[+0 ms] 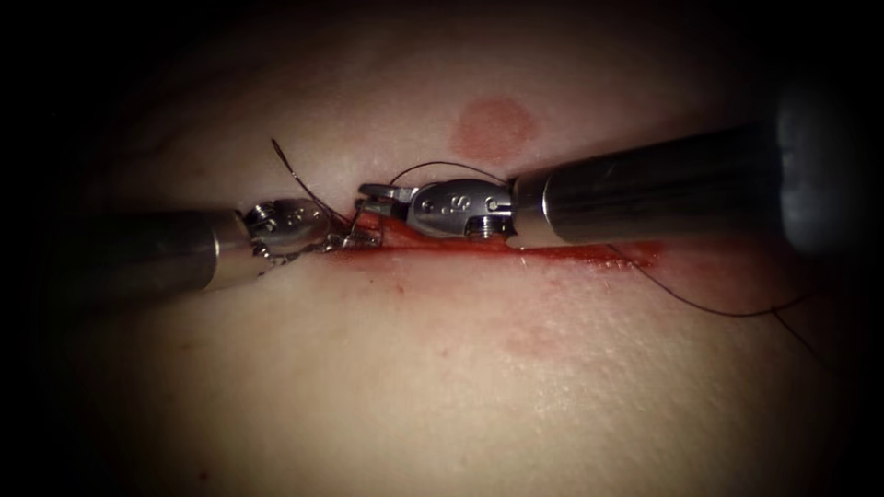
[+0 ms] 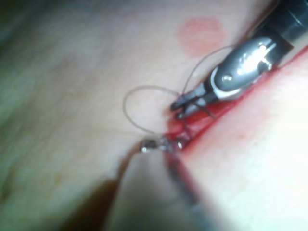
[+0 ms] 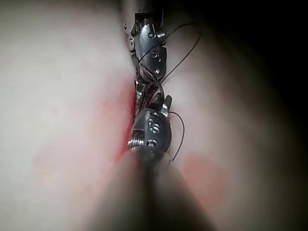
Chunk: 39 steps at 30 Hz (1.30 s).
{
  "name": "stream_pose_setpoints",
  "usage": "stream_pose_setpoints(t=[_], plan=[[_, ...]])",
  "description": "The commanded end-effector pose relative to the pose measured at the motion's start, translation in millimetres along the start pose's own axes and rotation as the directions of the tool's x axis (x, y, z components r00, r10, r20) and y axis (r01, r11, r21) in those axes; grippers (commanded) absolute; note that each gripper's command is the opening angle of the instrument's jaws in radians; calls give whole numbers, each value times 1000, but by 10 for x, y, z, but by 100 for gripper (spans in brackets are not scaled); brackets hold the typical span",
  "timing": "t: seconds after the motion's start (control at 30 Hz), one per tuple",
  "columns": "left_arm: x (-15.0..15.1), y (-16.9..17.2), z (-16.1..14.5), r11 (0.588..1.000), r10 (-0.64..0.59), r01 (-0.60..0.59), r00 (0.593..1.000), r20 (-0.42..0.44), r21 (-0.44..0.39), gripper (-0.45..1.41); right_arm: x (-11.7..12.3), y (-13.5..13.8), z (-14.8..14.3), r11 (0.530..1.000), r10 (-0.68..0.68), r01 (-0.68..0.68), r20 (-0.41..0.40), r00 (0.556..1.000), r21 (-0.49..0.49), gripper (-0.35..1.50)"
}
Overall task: Wound Closure
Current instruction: Use the right gripper to pass the needle through the bottom half of the tissue.
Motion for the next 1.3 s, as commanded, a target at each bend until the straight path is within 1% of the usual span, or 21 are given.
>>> stream_pose_setpoints(t=[0.03,0.23,0.37,0.5,0.73,0.8,0.9,0.93,1.3], plan=[[-1,-3,9,1000,0,0,1000,1,-1,-35,-4,-5,7,1000,1,-1,0,1000,2,-35],[-3,-2,7,1000,2,-2,1000,8,-2,-35,-7,3,9,999,-36,36,0,999,0,-35],[-4,-2,6,1000,3,-3,1000,8,-3,-35,-13,-8,10,999,-47,47,5,999,6,-35],[-4,-2,6,1000,3,-3,1000,8,-3,-35,-12,-14,9,999,-50,50,9,999,5,-35],[-4,-2,5,1000,3,-3,1000,8,-4,-35,1,-16,4,999,52,-52,4,999,-1,-35],[-4,-2,5,1000,3,-3,1000,8,-4,-35,6,-16,2,994,107,-107,4,994,-1,-35],[-4,-2,5,1000,3,-3,1000,8,-4,-35,6,-17,1,991,136,-136,3,991,-1,-35],[-4,-2,4,1000,3,-3,1000,8,-2,-35,6,-18,0,986,169,-169,13,985,2,-35],[-4,-2,4,1000,3,-3,1000,7,4,-35,6,-19,0,959,283,-284,20,959,23,-35]])
